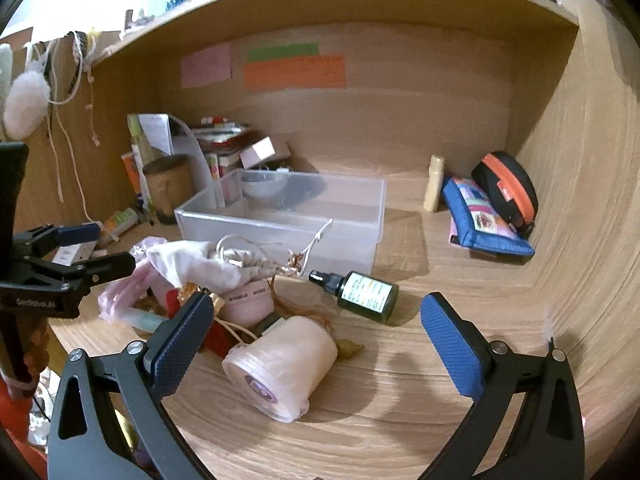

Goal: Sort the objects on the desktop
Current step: 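Grasp the bagged pink rope with the left tool while the right grasps the white jar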

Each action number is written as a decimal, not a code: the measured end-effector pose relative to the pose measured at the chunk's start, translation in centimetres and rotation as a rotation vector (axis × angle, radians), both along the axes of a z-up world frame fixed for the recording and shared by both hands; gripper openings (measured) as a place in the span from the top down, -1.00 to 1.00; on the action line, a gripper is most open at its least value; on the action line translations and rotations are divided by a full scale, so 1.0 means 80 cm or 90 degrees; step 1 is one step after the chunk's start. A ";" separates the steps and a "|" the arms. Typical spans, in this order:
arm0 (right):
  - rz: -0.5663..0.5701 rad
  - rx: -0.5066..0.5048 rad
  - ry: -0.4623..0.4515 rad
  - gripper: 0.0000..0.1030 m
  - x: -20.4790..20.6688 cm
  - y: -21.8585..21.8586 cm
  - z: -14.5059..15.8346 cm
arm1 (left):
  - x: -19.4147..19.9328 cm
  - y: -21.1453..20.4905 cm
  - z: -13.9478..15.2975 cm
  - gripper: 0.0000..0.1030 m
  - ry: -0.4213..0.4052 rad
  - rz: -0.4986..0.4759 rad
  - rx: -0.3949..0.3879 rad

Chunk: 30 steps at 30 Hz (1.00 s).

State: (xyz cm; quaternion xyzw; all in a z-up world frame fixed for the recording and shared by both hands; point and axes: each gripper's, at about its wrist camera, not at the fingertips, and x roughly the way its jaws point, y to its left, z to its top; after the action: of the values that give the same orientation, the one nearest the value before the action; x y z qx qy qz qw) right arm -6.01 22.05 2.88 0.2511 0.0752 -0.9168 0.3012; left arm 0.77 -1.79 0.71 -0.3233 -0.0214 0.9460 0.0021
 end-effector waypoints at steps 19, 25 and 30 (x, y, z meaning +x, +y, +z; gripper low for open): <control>0.085 0.048 -0.119 -1.00 -0.015 0.015 -0.036 | 0.005 -0.048 -0.048 -1.00 -0.101 -0.014 0.035; 0.122 0.096 -0.139 -1.00 -0.025 -0.006 -0.054 | -0.021 -0.050 -0.064 -1.00 -0.128 -0.019 0.032; 0.144 0.148 -0.177 -1.00 -0.053 -0.022 -0.074 | -0.049 -0.055 -0.081 -1.00 -0.168 -0.022 0.036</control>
State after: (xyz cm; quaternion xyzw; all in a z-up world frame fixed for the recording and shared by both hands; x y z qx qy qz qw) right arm -10.21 20.30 -3.05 0.3984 0.1657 -0.8189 0.3784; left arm -3.14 -6.16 -5.80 -0.4454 -0.0428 0.8940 0.0250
